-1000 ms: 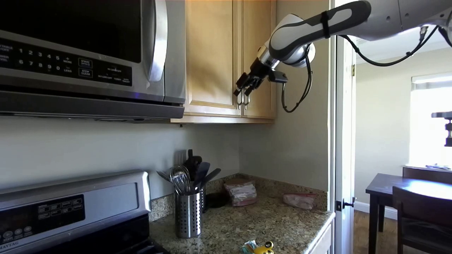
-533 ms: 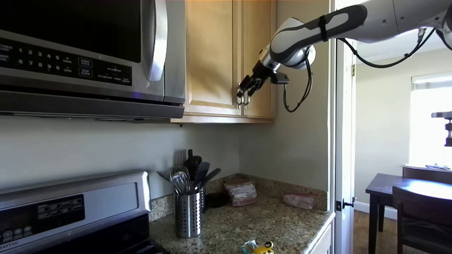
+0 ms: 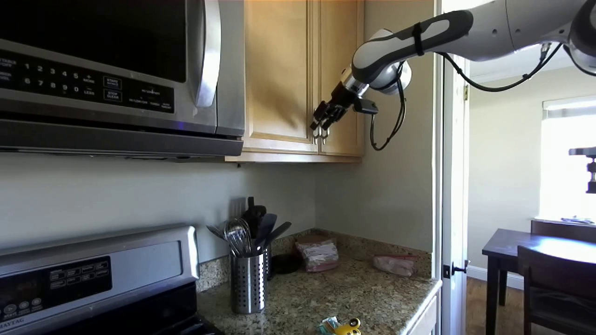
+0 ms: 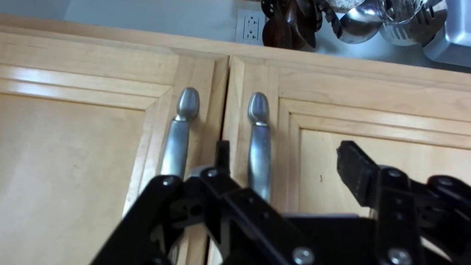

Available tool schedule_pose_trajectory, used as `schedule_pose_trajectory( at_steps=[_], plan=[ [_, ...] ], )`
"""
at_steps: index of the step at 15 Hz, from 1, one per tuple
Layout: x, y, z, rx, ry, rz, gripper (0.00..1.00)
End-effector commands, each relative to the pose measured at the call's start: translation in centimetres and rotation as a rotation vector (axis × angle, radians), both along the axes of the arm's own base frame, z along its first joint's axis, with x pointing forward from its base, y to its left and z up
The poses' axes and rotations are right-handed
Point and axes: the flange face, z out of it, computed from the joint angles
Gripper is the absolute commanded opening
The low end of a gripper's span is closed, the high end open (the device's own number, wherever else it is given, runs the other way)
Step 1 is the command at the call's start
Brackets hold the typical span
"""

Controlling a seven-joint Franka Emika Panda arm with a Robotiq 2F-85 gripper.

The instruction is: Open the cupboard, put the object inside then close it

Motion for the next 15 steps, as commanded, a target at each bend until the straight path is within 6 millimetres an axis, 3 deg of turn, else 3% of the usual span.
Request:
schedule_pose_trajectory(
  at_steps=[1, 2, 3, 5, 8, 9, 10, 11, 15],
  plan=[
    [1.6, -1.2, -0.2, -0.008, -0.020, 0.004, 0.75],
    [1.9, -1.3, -0.4, -0.010, -0.018, 0.003, 0.71],
    [2.0, -1.5, -0.5, -0.008, -0.014, 0.003, 0.49],
    [2.1, -1.6, -0.5, -0.015, -0.012, 0.000, 0.46],
    [1.6, -2.0, -0.4, -0.027, -0.015, -0.003, 0.25],
    [1.1, -2.1, -0.2, -0.032, -0.014, -0.004, 0.42],
    [0.9, -2.1, -0.1, -0.034, -0.012, -0.003, 0.66],
    [0.4, -2.1, -0.1, -0.034, -0.005, -0.004, 0.67],
    [-1.7, -2.0, -0.1, -0.029, 0.013, -0.026, 0.92]
  ],
)
